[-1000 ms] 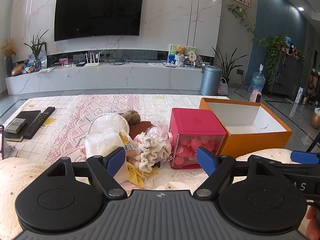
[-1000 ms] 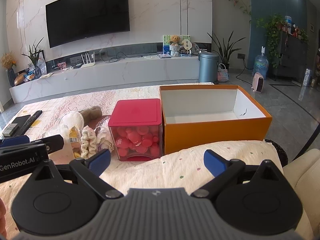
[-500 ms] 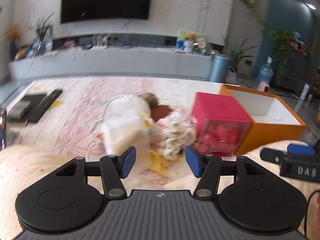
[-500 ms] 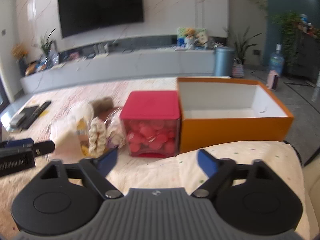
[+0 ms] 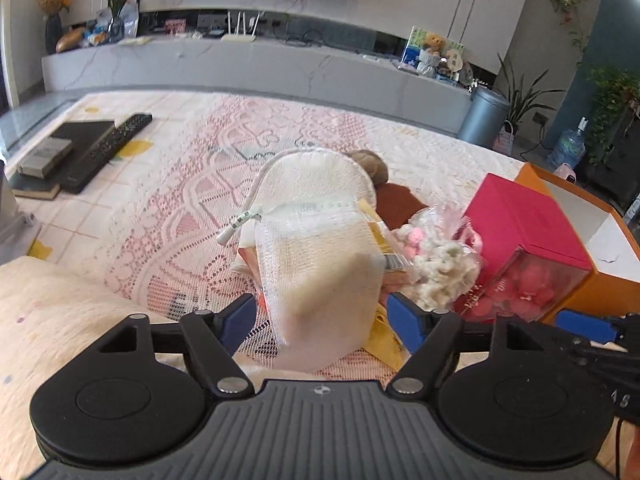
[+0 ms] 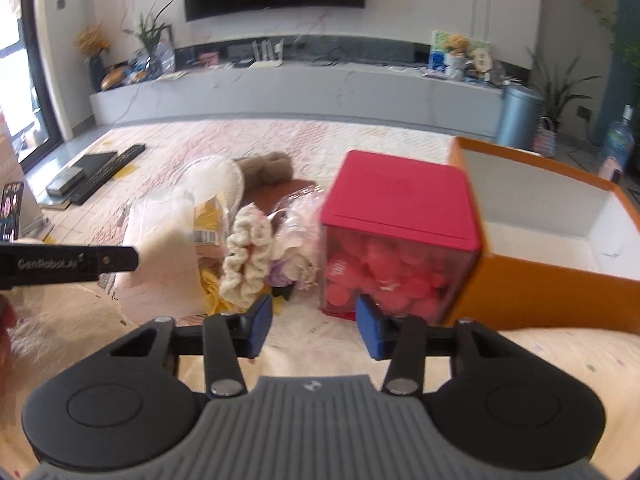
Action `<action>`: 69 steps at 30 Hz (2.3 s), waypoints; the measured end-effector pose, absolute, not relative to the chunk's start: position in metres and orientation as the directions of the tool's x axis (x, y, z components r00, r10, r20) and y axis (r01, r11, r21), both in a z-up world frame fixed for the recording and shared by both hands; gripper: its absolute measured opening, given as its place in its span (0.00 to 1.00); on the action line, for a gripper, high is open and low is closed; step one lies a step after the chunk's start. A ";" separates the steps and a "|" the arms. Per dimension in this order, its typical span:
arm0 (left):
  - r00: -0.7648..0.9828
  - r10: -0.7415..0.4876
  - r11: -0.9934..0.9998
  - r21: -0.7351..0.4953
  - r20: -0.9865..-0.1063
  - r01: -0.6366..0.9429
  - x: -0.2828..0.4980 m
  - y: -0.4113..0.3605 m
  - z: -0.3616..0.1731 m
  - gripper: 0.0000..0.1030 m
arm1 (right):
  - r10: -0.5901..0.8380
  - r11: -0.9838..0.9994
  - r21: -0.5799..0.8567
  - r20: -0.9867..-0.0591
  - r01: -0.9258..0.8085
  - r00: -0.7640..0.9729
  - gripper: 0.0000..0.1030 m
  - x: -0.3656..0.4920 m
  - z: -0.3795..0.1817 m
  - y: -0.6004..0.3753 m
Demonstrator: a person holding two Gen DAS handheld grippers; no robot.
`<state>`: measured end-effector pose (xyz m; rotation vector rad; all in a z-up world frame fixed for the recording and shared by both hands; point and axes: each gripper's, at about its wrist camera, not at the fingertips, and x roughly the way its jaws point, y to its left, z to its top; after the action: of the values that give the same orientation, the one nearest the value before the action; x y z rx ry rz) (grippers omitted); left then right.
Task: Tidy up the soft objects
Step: 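Reach the left tool to the white mesh bag and close on it, then lift the mesh bag with the left tool while the right tool grasps the yellow cloth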
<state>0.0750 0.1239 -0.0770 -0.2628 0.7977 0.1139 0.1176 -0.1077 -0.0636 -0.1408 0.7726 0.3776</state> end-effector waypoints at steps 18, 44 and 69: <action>0.622 -0.003 0.937 -0.219 -0.783 -0.271 0.091 0.127 -0.095 0.27 | 0.360 0.873 0.073 -0.764 -0.483 0.535 0.39 0.151 -0.103 -0.068; 0.654 0.019 0.941 -0.207 -0.756 -0.267 0.080 0.146 -0.097 0.04 | 0.329 0.706 -0.179 -0.774 -0.686 0.540 0.21 0.159 -0.151 0.009; 0.802 -0.006 0.950 -0.253 -0.597 -0.181 0.042 0.118 -0.043 0.03 | 0.428 0.859 0.035 -0.597 -0.511 0.679 0.02 0.102 -0.030 -0.082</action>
<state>0.0419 0.1175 -0.0433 -0.3078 0.6352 0.0955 0.1022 -0.0824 -0.0302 -0.1391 0.6338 0.5290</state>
